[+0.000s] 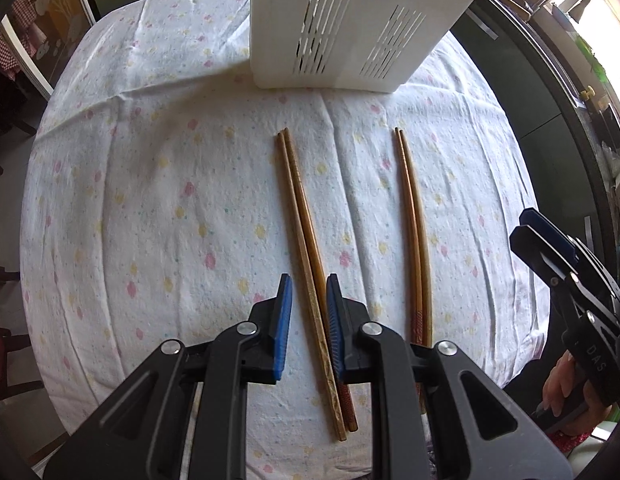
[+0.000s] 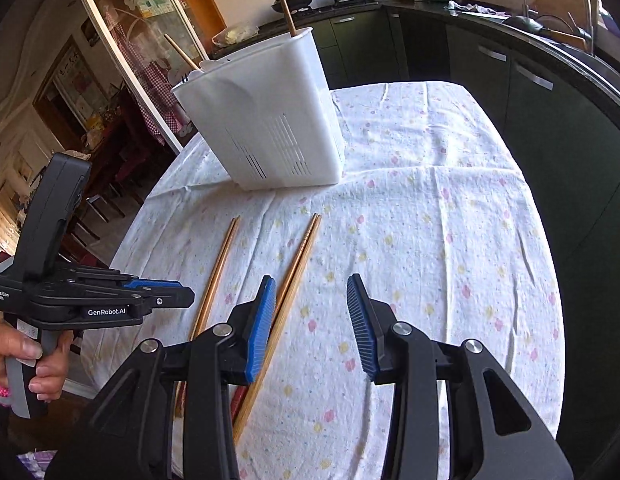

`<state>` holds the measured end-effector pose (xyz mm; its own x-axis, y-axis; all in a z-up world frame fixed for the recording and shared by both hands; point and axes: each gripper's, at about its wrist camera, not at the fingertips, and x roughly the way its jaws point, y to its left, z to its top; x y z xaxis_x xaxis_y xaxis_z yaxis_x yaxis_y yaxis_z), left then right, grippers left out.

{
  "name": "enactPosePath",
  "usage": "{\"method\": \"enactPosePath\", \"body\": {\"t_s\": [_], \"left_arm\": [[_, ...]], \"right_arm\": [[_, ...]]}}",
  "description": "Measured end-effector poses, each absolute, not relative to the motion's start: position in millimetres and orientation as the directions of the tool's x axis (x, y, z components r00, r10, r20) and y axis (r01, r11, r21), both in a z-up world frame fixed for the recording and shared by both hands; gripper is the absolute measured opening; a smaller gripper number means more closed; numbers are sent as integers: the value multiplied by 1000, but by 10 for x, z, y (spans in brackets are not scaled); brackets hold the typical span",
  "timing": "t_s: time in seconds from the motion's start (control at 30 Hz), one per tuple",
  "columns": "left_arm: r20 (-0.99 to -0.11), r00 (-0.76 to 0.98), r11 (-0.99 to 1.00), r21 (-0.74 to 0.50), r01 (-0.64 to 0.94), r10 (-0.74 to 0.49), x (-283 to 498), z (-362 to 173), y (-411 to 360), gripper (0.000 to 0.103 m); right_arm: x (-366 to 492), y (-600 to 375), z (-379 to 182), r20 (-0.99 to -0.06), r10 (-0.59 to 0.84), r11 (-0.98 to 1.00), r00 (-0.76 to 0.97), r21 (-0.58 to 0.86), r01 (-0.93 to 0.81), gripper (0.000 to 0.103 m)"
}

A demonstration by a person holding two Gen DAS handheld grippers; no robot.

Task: Organize utensils
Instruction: 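Move both open tools back down to the remaining chopsticks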

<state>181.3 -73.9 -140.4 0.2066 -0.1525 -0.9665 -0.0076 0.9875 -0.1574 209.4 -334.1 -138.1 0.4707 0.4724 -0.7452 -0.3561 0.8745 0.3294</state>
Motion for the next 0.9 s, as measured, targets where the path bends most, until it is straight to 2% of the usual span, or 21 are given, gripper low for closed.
{"method": "enactPosePath", "body": {"t_s": [0.3,0.37,0.43,0.77,0.8,0.87,0.9], "left_arm": [[-975,195,993,-115,-36,-106,1880,-1522,-780,17],[-976,193,994,-106,-40,-97,1901,-1531,-782,17],[-979,185,994,-96,-48,-86,1922,-1561,-779,24],[-984,174,995,-62,-77,-48,1922,-1551,-502,24],[-984,173,995,-62,-81,-47,1914,-1553,-457,24],[-983,174,995,-67,-77,-53,1903,-1555,-409,24],[-983,177,995,-66,-74,-52,1900,-1555,-406,24]], "right_arm": [[2111,-3394,-1386,-746,475,875,468,340,-346,38],[2107,-3388,-1382,-743,478,873,468,342,-348,43],[2102,-3369,-1381,-745,477,873,467,338,-353,43],[2159,-3163,-1502,-785,440,880,435,282,-381,43],[2178,-3128,-1526,-792,437,880,427,278,-385,43],[2220,-3045,-1579,-800,455,867,392,297,-401,28],[2246,-3000,-1608,-805,461,861,374,305,-406,26]]}}
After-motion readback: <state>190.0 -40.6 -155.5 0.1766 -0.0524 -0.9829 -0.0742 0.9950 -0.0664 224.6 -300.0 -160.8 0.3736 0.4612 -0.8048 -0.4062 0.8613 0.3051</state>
